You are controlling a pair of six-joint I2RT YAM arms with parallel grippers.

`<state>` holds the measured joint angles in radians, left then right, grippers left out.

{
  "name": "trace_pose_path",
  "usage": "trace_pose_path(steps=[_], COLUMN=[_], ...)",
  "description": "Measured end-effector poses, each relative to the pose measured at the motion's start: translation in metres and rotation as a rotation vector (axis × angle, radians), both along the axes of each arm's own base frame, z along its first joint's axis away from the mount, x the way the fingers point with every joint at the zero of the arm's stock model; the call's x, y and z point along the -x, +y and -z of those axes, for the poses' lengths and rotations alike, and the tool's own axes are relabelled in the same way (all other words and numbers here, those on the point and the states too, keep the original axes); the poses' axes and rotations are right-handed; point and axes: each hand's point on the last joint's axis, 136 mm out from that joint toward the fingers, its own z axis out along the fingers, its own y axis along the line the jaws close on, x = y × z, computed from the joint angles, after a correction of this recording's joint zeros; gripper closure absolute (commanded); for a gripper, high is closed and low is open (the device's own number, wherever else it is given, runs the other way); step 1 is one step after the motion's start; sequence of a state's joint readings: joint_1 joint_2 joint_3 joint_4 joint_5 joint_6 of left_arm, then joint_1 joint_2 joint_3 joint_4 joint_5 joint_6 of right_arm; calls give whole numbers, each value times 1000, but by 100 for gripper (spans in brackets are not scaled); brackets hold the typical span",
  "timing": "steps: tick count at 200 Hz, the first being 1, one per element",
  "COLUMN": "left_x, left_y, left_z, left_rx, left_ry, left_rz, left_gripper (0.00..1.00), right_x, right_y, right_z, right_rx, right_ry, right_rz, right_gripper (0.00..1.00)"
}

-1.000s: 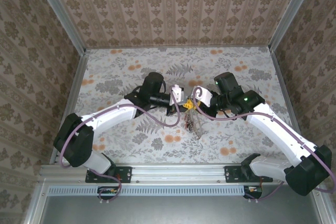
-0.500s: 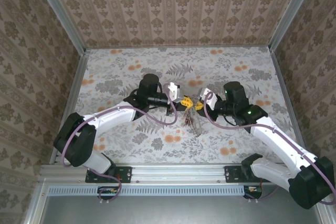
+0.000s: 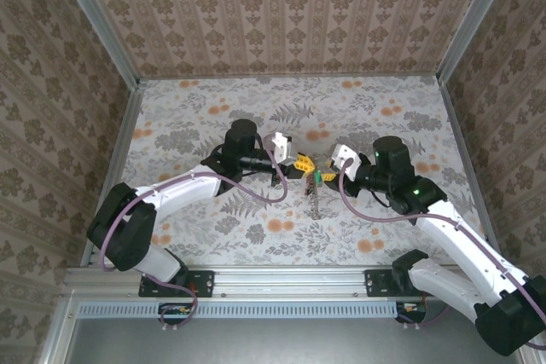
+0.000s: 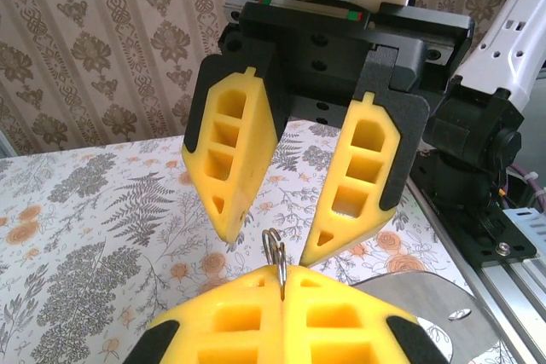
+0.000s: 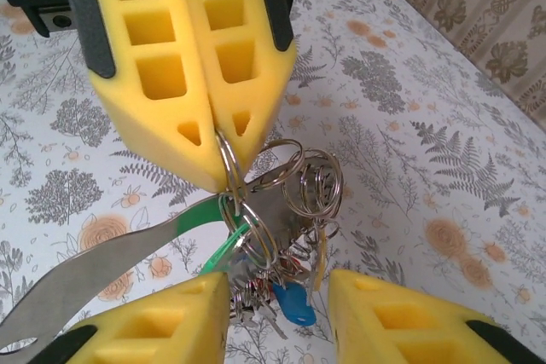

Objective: Put the keys on the keyring

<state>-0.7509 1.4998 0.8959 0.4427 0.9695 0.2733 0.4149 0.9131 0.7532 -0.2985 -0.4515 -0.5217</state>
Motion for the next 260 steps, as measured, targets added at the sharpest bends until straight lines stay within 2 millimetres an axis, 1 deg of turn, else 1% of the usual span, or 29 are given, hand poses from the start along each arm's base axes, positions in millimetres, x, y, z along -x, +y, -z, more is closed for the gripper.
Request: trace_pose_path(steps=[25, 38, 56, 71, 96, 120, 149, 169, 183, 191, 208, 237, 260], left_x=[0, 1, 1, 0, -1, -3, -8, -10, -10, -11, -11, -10, -10], left_y=[0, 0, 0, 0, -1, -1, -4, -5, -5, -5, -5, -5, -4], left_z=[0, 0, 0, 0, -4, -7, 0, 4, 4, 4, 4, 7, 9], left_rx=[0, 0, 0, 0, 13, 40, 45, 46, 48, 51, 51, 39, 31], left_ry=[1, 1, 1, 2, 4, 3, 25, 36, 37, 37, 37, 46, 49], left_rz=[3, 3, 3, 2, -2, -17, -37, -44, -47, -48, -48, -48, -46], left_gripper=[100, 100, 100, 100, 100, 100, 100, 100, 100, 100, 100, 100, 100], right_x=[-2, -3, -5, -8, -10, -10, -4, -2, -3, -5, -7, -2, 0], right_y=[2, 4, 8, 12, 13, 14, 15, 16, 16, 14, 8, -3, -2], right_z=[-6, -7, -3, 4, 13, 19, 36, 41, 41, 41, 37, 18, 8], right_rx=[-5, -11, -13, -7, 5, -8, -36, -59, -69, -69, -50, -30, -18], right_ry=[-17, -18, -7, 16, 41, 55, 121, 150, 159, 153, 111, 21, -1], right_rz=[-8, -17, -37, -49, -56, -48, -40, -30, -19, -7, 25, 40, 14], right_gripper=[61, 63, 73, 88, 98, 100, 100, 100, 88, 84, 72, 62, 61])
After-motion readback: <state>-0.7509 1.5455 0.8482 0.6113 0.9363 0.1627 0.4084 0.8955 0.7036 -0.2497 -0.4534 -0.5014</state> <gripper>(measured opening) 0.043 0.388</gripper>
